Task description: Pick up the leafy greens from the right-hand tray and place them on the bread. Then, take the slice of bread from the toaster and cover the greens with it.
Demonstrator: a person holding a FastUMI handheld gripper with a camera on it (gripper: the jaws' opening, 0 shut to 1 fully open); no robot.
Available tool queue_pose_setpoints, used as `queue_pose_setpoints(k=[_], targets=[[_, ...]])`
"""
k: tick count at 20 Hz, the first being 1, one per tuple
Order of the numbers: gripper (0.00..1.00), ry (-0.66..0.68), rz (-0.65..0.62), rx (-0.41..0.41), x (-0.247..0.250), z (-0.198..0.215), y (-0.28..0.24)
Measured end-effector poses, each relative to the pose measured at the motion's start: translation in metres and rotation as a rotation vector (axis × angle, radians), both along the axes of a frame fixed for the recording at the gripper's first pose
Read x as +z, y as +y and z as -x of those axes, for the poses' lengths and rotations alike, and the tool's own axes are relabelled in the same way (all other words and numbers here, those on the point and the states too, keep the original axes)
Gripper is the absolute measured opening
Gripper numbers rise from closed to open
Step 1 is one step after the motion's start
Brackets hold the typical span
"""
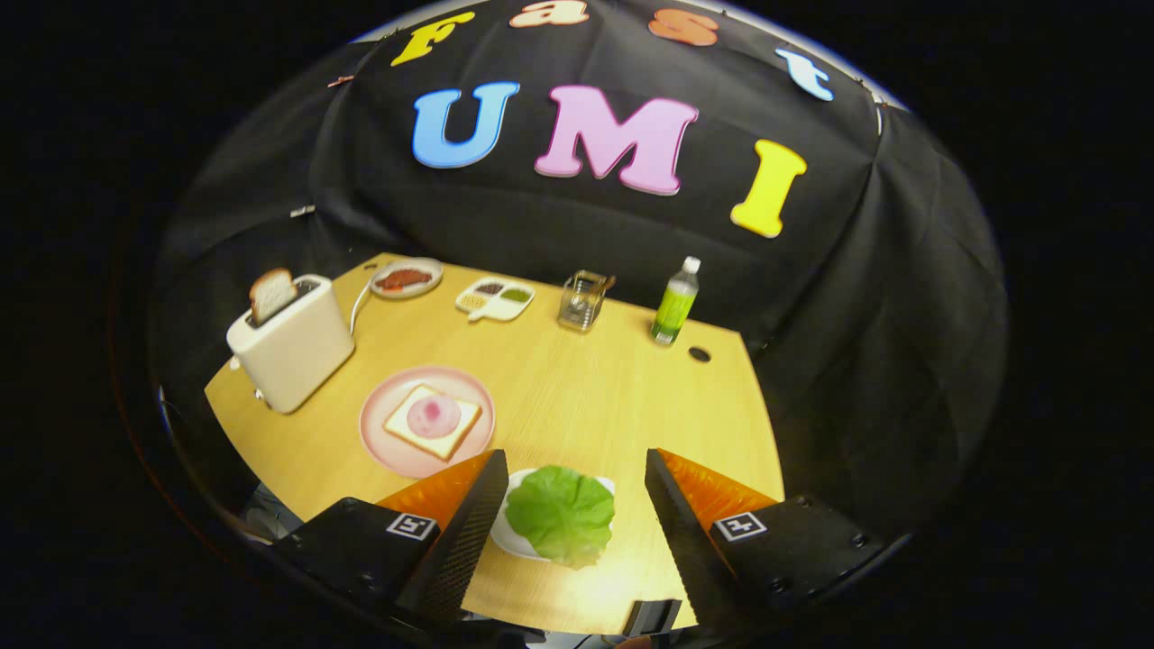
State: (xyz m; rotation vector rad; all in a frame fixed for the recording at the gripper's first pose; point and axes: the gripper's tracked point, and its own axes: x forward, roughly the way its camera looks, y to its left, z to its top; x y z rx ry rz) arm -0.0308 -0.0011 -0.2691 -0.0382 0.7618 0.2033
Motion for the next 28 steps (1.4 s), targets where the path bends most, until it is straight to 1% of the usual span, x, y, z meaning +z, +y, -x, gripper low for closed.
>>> queue_pose_setpoints(k=[2, 4, 5, 8, 11, 13, 15, 17, 18, 19, 20, 23, 24, 25, 28], targets=[[0.94, 0.104, 0.014, 0.037, -0.044, 0.012, 0.000], [0.92, 0.188, 0.012, 0.055, -0.080, 0.019, 0.002], [0.91, 0.218, 0.008, 0.059, -0.093, 0.018, 0.003], [0.86, 0.286, 0.007, 0.067, -0.127, 0.009, 0.004], [0.82, 0.361, 0.021, 0.092, -0.154, 0.008, 0.005], [0.77, 0.403, 0.021, 0.102, -0.167, 0.011, 0.008], [0.73, 0.434, 0.026, 0.120, -0.177, 0.015, 0.010], [0.71, 0.443, 0.000, 0.133, -0.177, 0.015, 0.015], [0.62, 0.461, -0.021, 0.139, -0.178, 0.019, 0.020], [0.57, 0.460, -0.034, 0.128, -0.177, 0.017, 0.021], [0.45, 0.465, -0.035, 0.138, -0.178, 0.018, 0.023], [0.12, 0.466, -0.039, 0.148, -0.176, 0.017, 0.026], [0.11, 0.473, -0.033, 0.132, -0.175, 0.018, 0.025], [0.06, 0.469, -0.029, 0.118, -0.171, 0.016, 0.020], [0.06, 0.440, -0.028, 0.093, -0.154, 0.014, 0.015]])
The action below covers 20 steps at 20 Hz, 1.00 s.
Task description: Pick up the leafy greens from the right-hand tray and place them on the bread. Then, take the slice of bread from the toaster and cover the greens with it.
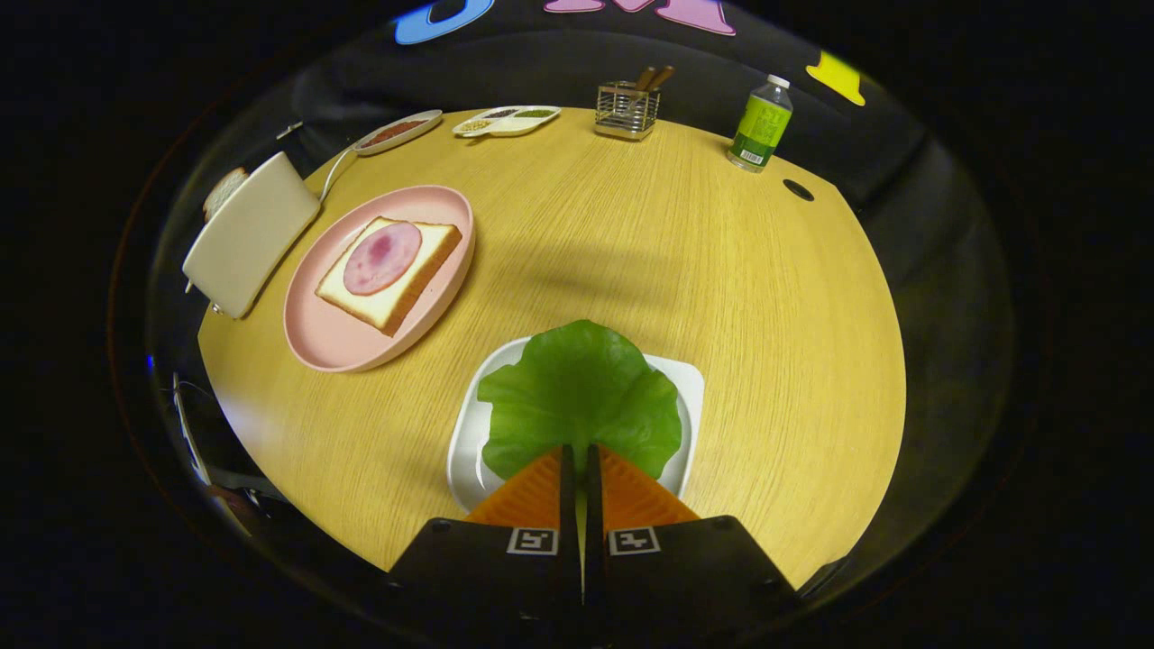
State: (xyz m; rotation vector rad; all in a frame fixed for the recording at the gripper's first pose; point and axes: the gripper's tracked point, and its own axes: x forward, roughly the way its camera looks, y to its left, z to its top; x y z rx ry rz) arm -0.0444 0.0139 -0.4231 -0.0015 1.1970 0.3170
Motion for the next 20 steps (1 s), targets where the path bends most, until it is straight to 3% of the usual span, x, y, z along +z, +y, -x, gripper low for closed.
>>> queue_pose_setpoints(k=[6, 14, 20], targets=[[0.06, -0.079, -0.042, -0.021, 0.056, -0.011, 0.006], [0.06, -0.172, -0.109, 0.068, 0.120, -0.049, 0.079], [0.06, -0.182, -0.136, 0.143, 0.131, -0.073, 0.143]])
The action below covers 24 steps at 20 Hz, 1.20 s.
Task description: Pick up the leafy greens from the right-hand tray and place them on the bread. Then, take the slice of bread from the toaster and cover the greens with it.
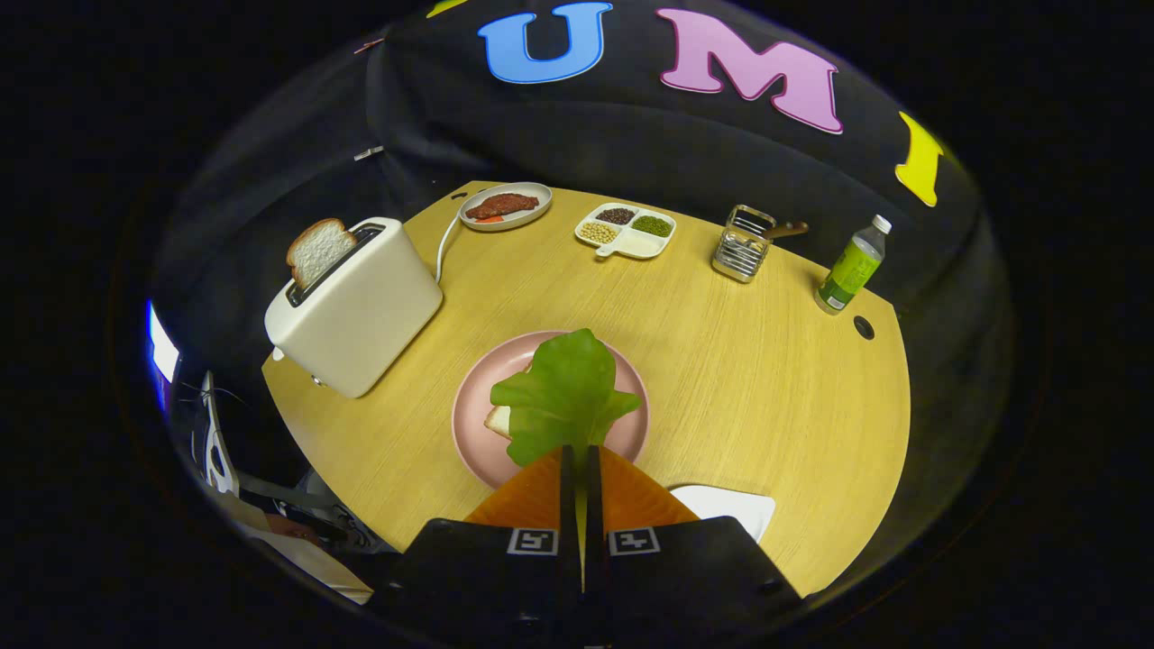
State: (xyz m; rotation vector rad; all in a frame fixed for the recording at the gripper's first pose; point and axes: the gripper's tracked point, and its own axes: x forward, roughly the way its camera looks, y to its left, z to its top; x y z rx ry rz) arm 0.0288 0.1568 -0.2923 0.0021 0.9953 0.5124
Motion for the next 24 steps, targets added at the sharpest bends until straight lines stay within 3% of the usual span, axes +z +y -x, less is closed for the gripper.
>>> queue_pose_setpoints(k=[7, 11, 16, 21, 24], targets=[[0.10, 0.001, 0.010, -0.016, -0.014, -0.032, 0.028], [0.95, -0.002, 0.006, -0.059, -0.018, -0.041, 0.028], [0.94, -0.006, -0.006, -0.075, -0.010, -0.042, 0.019], [0.92, -0.075, -0.083, -0.107, 0.031, -0.040, 0.026], [0.92, -0.174, -0.098, -0.061, 0.071, -0.041, 0.039]])
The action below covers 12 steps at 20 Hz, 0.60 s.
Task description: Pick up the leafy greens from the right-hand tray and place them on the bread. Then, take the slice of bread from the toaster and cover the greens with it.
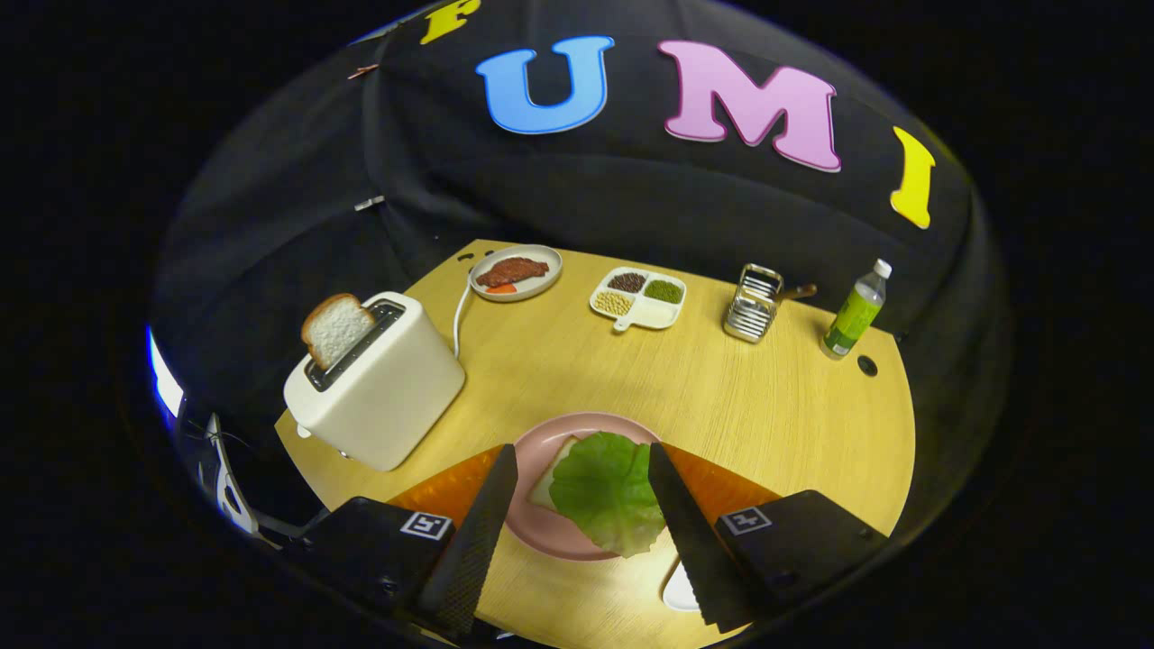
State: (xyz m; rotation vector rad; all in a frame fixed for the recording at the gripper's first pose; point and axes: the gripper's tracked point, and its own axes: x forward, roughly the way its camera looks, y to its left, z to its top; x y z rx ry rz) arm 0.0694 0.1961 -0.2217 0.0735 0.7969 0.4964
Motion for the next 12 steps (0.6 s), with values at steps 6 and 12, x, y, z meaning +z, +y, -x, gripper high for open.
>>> queue_pose_setpoints(k=[6, 12], targets=[[0.92, -0.120, -0.082, 0.137, 0.087, 0.010, 0.077], [0.92, -0.131, -0.153, 0.195, 0.128, 0.003, 0.160]])
